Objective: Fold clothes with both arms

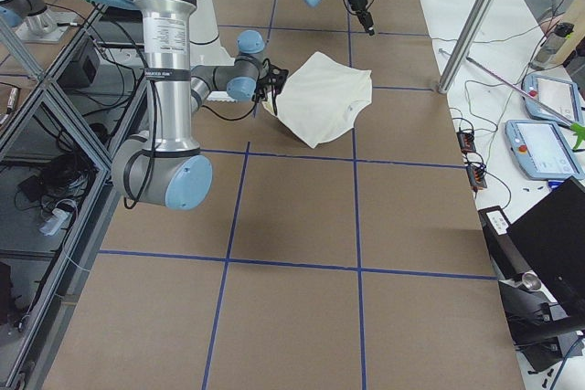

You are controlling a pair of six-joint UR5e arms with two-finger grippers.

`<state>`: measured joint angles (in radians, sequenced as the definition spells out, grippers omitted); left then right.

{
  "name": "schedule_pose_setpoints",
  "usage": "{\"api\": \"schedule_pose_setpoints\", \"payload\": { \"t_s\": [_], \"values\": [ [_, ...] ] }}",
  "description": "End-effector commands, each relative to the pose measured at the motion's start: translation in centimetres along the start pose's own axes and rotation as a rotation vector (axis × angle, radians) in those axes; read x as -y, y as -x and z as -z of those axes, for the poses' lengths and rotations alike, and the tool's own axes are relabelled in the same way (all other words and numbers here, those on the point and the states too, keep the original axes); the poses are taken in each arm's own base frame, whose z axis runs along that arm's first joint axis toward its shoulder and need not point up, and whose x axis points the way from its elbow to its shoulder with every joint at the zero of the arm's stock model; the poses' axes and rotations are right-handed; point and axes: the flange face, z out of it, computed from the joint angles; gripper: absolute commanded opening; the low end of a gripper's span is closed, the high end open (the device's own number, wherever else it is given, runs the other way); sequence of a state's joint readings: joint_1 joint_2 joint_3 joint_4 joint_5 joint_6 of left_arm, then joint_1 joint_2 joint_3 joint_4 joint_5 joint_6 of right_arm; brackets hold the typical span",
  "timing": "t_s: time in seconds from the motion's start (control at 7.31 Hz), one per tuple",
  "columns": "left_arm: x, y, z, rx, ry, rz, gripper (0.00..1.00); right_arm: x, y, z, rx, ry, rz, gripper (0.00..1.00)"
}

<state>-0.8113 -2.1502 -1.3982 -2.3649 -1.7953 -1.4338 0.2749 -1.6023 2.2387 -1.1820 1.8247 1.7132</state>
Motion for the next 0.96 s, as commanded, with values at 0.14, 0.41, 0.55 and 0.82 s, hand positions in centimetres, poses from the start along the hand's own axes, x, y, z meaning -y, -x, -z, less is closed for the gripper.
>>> {"api": "schedule_pose_setpoints", "payload": {
  "t_s": [0.14, 0.41, 0.55, 0.82],
  "values": [
    [-4.4, -1.1, 5.6, -0.114, 0.165, -0.006, 0.71, -14.0, -4.0, -3.3, -0.097, 0.139, 0.163, 0.99],
    [-7.0, -0.8, 8.0, -0.094, 0.233, 0.143, 0.83, -12.1, -1.9, -2.5, -0.022, 0.008, 0.149, 1.0],
    [-11.7, -2.6, 8.2, -0.016, 0.299, 0.257, 0.84, -8.6, -0.3, -0.9, 0.022, -0.041, 0.099, 1.0],
    [-19.0, -4.1, 7.3, 0.091, 0.343, 0.354, 0.84, -0.2, 4.3, 1.4, 0.114, -0.138, -0.003, 1.0]
  ]
}}
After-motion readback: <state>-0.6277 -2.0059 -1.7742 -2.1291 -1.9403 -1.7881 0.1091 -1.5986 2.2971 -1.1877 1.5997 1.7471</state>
